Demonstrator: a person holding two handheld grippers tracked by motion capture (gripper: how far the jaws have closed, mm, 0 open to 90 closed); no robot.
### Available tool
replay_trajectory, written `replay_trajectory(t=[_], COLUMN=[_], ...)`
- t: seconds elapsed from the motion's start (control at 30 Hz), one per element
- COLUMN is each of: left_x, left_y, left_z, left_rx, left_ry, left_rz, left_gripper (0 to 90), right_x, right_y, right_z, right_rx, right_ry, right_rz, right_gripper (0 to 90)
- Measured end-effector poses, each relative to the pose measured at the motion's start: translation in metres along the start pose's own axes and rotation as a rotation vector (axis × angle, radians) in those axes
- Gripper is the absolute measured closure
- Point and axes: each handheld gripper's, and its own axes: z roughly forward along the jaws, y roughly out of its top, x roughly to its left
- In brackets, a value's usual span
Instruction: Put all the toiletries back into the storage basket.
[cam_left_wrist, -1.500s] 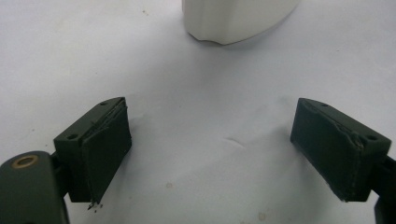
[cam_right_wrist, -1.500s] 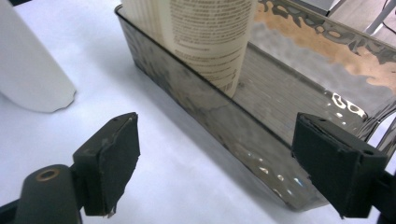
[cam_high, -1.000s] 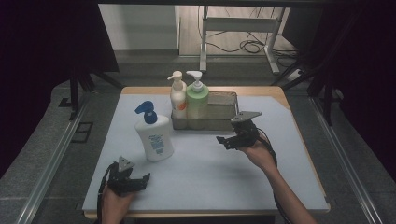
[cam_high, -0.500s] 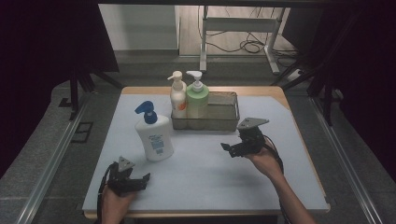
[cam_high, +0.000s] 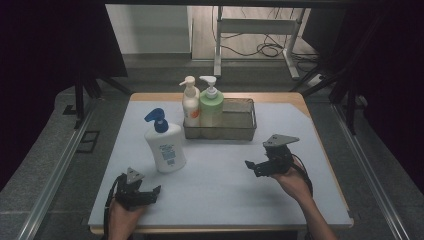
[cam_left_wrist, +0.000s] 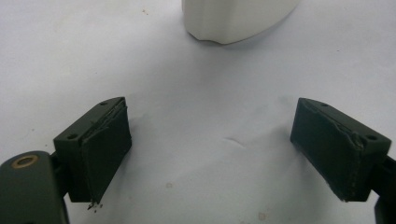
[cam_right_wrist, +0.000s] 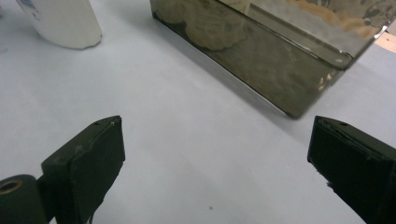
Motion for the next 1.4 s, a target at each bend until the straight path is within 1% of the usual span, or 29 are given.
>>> replay_trajectory(t=[0.07,0.2,0.5,0.6,0.7,0.77,0.83,1.03,1.13,1.17,1.2,1.3,1.4], left_x=[0.0,0.0,0.0,0.0,0.0,0.0,0.0,0.001,0.003,0.004,0.004,0.004,0.004], left_y=[0.0,0.0,0.0,0.0,0.0,0.0,0.0,0.001,0.001,0.002,0.002,0.005,0.009], left_z=[0.0,0.0,0.0,0.0,0.0,0.0,0.0,-0.001,-0.004,-0.005,-0.006,-0.008,-0.008], left_rx=[0.001,0.001,0.001,0.003,0.001,0.002,0.001,0.0,0.001,-0.004,-0.011,-0.02,-0.024], left_ry=[-0.001,-0.001,-0.001,0.0,0.0,0.0,0.001,-0.002,-0.001,-0.01,-0.014,-0.012,-0.002], left_rz=[0.001,0.0,0.0,0.002,0.0,0.001,0.0,-0.006,-0.001,-0.001,-0.007,0.003,0.005], left_gripper=[11.9,12.0,12.1,12.2,12.4,12.4,12.5,13.6,19.3,22.8,24.5,32.2,38.8], right_x=[0.0,0.0,-0.001,-0.001,-0.002,-0.002,-0.003,-0.005,-0.004,-0.004,-0.004,-0.005,-0.005], right_y=[-0.005,-0.015,-0.038,-0.046,-0.055,-0.062,-0.068,-0.081,-0.086,-0.088,-0.088,-0.088,-0.088], right_z=[-0.002,-0.006,-0.01,-0.011,-0.01,-0.008,-0.005,0.004,0.008,0.01,0.011,0.011,0.012], right_rx=[-0.001,0.004,0.021,0.024,0.028,0.03,0.041,0.071,0.087,0.096,0.107,0.111,0.111], right_ry=[-0.011,-0.018,-0.04,-0.037,-0.039,-0.047,-0.05,-0.04,-0.041,-0.038,-0.032,-0.03,-0.03], right_rz=[-0.006,-0.003,0.022,0.034,0.048,0.048,0.057,0.073,0.074,0.074,0.074,0.078,0.079], right_gripper=[3.7,3.4,2.9,2.9,2.9,2.9,2.9,2.9,3.0,3.6,4.0,3.3,3.2])
